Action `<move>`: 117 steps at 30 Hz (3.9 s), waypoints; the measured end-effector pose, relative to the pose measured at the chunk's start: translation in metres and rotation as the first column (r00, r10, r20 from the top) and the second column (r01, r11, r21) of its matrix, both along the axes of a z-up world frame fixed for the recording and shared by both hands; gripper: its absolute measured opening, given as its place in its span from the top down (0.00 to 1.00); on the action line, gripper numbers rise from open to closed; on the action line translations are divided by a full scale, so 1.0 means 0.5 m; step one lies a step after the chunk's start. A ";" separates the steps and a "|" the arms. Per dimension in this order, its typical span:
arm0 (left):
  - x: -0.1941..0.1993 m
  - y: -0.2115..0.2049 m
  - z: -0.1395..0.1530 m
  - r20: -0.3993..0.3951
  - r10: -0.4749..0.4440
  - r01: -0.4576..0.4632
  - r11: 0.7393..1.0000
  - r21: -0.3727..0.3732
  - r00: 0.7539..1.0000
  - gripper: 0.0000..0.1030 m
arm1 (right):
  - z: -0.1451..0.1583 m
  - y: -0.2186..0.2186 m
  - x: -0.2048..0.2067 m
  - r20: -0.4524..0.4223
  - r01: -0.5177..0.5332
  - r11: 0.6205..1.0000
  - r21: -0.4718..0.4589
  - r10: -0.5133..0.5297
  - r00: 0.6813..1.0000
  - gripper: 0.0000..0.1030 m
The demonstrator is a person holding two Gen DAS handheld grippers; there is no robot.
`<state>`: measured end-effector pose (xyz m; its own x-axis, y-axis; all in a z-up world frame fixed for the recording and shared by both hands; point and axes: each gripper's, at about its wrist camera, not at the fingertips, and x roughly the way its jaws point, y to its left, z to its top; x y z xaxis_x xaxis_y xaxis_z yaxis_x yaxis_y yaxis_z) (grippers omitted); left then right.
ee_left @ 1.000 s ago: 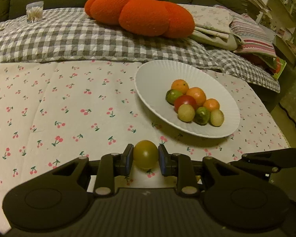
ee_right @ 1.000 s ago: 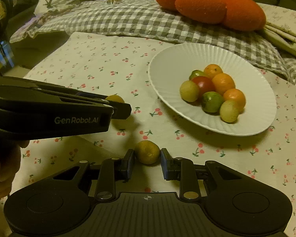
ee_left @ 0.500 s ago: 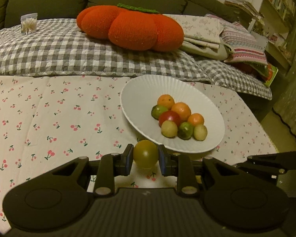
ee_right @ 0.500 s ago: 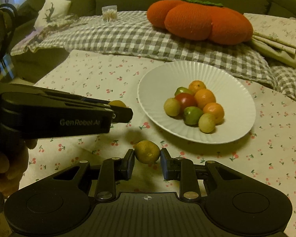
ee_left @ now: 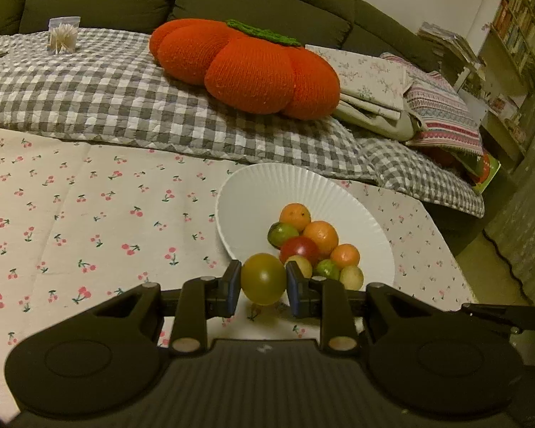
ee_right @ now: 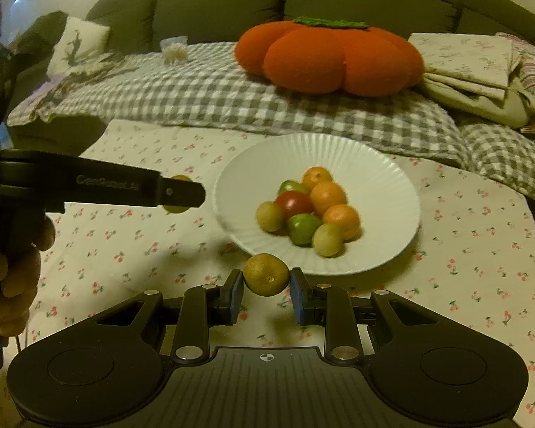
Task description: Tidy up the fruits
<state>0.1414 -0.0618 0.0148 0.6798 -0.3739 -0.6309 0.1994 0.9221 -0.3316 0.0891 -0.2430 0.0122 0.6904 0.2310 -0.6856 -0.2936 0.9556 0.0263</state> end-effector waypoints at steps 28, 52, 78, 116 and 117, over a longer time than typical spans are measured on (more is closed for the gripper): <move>0.074 -0.043 -0.047 -0.041 0.033 -0.034 0.998 -0.043 0.999 0.76 | -0.022 -0.081 0.126 -0.012 0.172 0.984 -0.051 -0.173 0.985 0.74; 0.049 0.004 -0.006 -0.026 0.078 -0.080 0.993 -0.085 0.997 0.52 | 0.028 -0.106 0.104 0.029 0.240 0.971 0.015 -0.240 0.970 0.67; -0.204 0.024 0.153 0.011 0.067 -0.068 0.963 0.260 0.998 0.03 | 0.110 -0.055 -0.096 -0.104 0.299 0.945 0.134 -0.287 0.952 0.22; -0.242 0.019 0.134 0.048 0.064 -0.075 0.954 0.290 0.997 0.01 | 0.122 -0.057 -0.171 -0.055 0.317 0.940 0.122 -0.313 0.948 0.04; -0.241 0.018 0.134 0.047 0.061 -0.072 0.954 0.291 0.997 0.01 | 0.122 -0.057 -0.170 -0.055 0.318 0.941 0.118 -0.313 0.948 0.04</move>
<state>0.0207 -0.0526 0.0817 0.7218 -0.1297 -0.6799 0.1411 0.9892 -0.0389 0.0041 -0.2715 0.0732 0.7178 0.0901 -0.6904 0.0255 0.9875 0.1554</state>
